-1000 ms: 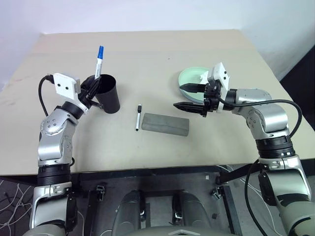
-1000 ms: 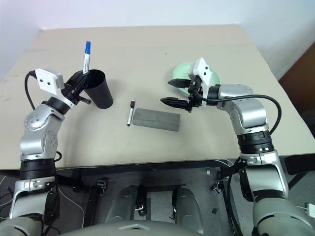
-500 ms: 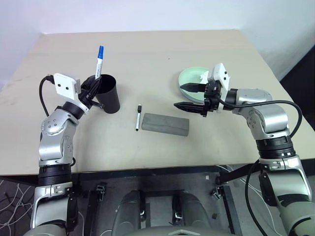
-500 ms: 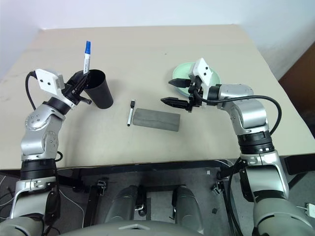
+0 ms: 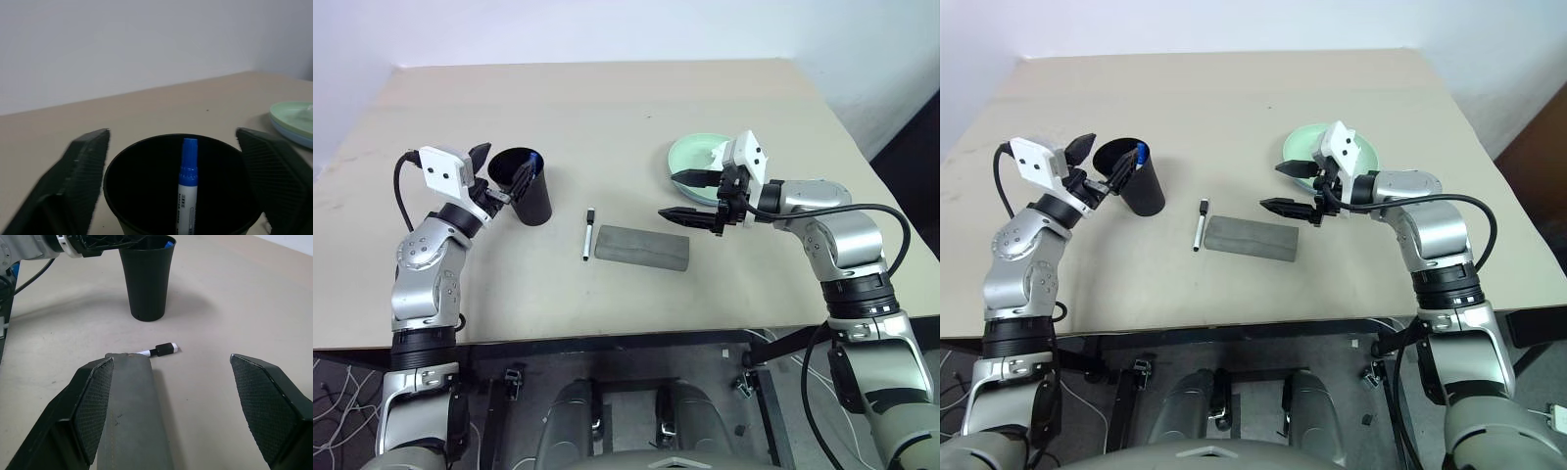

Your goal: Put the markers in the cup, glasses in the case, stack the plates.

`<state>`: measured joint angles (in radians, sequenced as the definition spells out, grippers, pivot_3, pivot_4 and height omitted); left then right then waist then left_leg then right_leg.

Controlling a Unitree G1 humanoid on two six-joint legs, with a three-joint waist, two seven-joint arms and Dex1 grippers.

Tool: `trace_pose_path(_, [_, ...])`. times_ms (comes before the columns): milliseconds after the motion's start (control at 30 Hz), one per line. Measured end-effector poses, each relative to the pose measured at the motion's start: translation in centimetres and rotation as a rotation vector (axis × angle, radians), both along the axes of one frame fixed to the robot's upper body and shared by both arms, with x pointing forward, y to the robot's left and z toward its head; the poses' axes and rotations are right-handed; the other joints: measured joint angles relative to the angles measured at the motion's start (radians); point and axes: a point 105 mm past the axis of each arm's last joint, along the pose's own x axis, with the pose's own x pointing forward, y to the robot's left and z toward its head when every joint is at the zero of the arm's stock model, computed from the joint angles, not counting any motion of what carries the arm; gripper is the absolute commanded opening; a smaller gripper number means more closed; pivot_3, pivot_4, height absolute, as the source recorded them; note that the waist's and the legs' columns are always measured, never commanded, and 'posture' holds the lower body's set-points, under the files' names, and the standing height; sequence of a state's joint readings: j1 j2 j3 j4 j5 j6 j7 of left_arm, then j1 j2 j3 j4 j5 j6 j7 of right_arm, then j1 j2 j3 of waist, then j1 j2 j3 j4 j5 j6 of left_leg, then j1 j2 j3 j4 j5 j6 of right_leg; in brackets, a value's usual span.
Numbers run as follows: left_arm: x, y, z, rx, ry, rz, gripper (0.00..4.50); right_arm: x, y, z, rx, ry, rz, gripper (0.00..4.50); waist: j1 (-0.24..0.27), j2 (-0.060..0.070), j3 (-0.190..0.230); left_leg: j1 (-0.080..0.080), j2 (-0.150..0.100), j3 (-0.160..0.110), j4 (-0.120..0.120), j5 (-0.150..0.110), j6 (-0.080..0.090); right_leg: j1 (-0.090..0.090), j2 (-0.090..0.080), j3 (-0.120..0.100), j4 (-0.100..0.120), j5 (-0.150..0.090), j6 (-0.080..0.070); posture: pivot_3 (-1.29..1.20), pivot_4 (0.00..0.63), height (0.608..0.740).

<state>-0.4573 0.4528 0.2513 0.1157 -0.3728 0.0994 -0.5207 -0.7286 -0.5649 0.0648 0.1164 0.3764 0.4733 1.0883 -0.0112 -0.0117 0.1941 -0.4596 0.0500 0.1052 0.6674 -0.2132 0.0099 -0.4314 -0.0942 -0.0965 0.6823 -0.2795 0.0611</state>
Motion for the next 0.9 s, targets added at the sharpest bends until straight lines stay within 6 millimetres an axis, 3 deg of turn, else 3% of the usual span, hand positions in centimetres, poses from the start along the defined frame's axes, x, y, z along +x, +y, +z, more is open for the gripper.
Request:
trace_pose_path(233, [-0.6, 0.0, 0.1, 0.021, 0.008, -0.014, 4.48, 0.0, 0.0, 0.0, 0.003, 0.001, 0.000, 4.01, -0.001, 0.000, 0.000, 0.000, 0.000, 0.000, 0.000, 0.000, 0.000, 0.000, 0.000, 0.000, 0.000, 0.000, 0.000, 0.00, 0.150, 0.701])
trace_pose_path(433, [-2.8, 0.0, 1.5, 0.128, 0.053, -0.054, 4.48, 0.1, -0.3, 0.2, 0.014, 0.003, -0.005, 4.01, -0.003, 0.000, 0.000, 0.000, 0.000, 0.000, 0.000, 0.000, 0.000, 0.000, 0.000, 0.000, 0.000, 0.000, 0.000, 0.00, 0.150, 0.701])
trace_pose_path(633, [-5.5, -2.9, 3.0, 0.099, 0.098, -0.184, 4.48, 0.6, -0.7, 0.0, 0.023, 0.022, -0.023, 4.01, -0.001, 0.000, 0.000, 0.000, 0.000, 0.000, 0.000, 0.000, 0.000, 0.000, -0.001, 0.000, -0.001, 0.000, 0.000, 0.00, 0.150, 0.701])
trace_pose_path(733, [-6.3, -4.1, 2.6, 0.091, 0.169, -0.192, 4.48, 0.9, -1.0, 0.0, 0.027, 0.024, -0.026, 4.01, -0.001, 0.000, 0.000, 0.000, 0.000, -0.001, 0.000, 0.000, 0.000, 0.000, -0.001, 0.000, 0.000, 0.000, 0.000, 0.00, 0.150, 0.701])
trace_pose_path(900, [-6.4, -4.8, 0.2, 0.132, 0.390, -0.119, 4.48, 1.2, -1.6, 0.6, 0.014, 0.011, -0.023, 4.01, 0.000, 0.000, 0.000, 0.000, 0.000, -0.001, 0.000, 0.000, 0.000, 0.000, 0.000, 0.000, 0.000, 0.000, 0.000, 0.00, 0.150, 0.701])
